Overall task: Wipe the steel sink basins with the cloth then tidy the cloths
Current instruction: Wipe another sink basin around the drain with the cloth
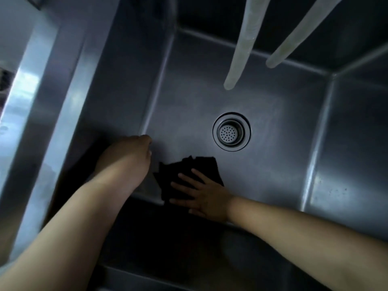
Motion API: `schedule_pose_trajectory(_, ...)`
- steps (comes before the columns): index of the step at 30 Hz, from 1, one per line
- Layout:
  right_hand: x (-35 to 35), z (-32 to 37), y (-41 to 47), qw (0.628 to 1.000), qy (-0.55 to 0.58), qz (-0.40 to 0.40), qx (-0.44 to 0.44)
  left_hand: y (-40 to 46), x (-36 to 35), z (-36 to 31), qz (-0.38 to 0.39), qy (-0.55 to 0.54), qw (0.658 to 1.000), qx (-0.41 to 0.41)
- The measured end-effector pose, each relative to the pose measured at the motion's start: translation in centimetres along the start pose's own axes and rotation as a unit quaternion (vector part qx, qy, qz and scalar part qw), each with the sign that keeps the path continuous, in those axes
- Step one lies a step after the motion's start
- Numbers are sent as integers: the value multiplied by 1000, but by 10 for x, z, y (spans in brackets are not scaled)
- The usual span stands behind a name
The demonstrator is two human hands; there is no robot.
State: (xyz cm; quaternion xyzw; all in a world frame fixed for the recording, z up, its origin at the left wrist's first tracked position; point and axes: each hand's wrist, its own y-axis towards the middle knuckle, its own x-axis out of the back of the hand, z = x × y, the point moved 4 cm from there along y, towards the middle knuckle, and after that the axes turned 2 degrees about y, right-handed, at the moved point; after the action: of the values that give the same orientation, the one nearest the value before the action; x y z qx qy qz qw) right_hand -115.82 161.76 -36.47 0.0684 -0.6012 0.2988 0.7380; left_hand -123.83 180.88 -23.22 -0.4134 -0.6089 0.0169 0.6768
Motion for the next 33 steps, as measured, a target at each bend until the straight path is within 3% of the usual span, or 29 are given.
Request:
schedule_pose_trajectory(4,-7,-23,-68,999,-18,25,-16,0,-5,-3,16,15,1000,-20)
schedule_pose_trajectory(9,-1,-77,-116,981,-39,45,-185,-4,-3,-14,3,7,998,-62)
schedule_pose_trajectory(15,24,-152,-101,900,3,7,-437,-4,-4,-18,0,-18,993,-114)
schedule_pose_trajectory(18,42,-189,-76,855,31,-20,-517,-5,-4,-19,-9,-27,991,-129)
schedule_pose_trajectory(21,64,-215,-30,858,38,-46,-511,-6,-2,-21,-26,-35,988,-150)
schedule_pose_trajectory(28,87,-220,102,929,32,-51,-366,-5,-2,-21,-25,-35,989,-140)
schedule_pose_trajectory(33,102,-237,133,945,-2,-45,-323,-3,-3,-18,-17,-28,989,-146)
